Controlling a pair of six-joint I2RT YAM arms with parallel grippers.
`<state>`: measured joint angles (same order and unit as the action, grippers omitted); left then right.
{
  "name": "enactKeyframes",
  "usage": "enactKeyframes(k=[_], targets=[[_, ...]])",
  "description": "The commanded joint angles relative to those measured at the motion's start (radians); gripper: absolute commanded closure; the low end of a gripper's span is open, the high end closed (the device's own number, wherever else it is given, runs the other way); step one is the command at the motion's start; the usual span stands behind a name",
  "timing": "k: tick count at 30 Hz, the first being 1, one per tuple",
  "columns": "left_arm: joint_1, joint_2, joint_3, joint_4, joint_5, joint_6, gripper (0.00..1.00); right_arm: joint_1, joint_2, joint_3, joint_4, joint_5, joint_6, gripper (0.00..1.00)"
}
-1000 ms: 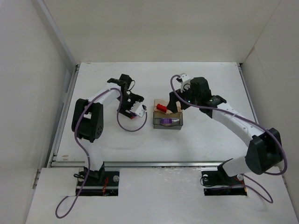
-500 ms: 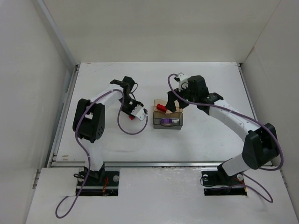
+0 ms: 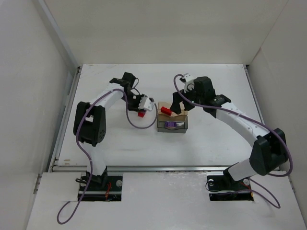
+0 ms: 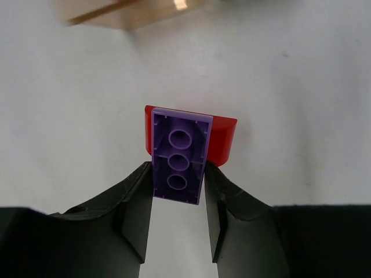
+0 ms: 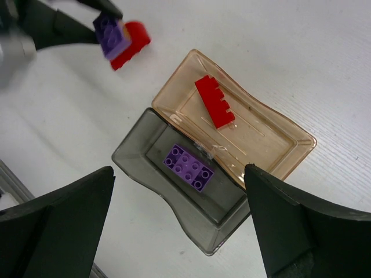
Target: Sort the legos into containers by color
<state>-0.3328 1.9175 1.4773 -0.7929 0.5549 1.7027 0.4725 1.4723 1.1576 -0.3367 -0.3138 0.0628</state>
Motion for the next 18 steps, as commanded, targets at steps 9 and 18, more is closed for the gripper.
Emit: enactKeyframes(k=[9, 18], targets=[[0.086, -0.267, 0.104, 0.396, 0.234, -1.274, 1.0, 0.006, 0.002, 0.189, 0.18, -0.11, 0.29, 0.09], [-0.049, -0.367, 0.057, 0.485, 0.096, -1.436, 1.0, 0.034, 0.089, 0.298, 0.203, -0.148, 0.341, 0.17]])
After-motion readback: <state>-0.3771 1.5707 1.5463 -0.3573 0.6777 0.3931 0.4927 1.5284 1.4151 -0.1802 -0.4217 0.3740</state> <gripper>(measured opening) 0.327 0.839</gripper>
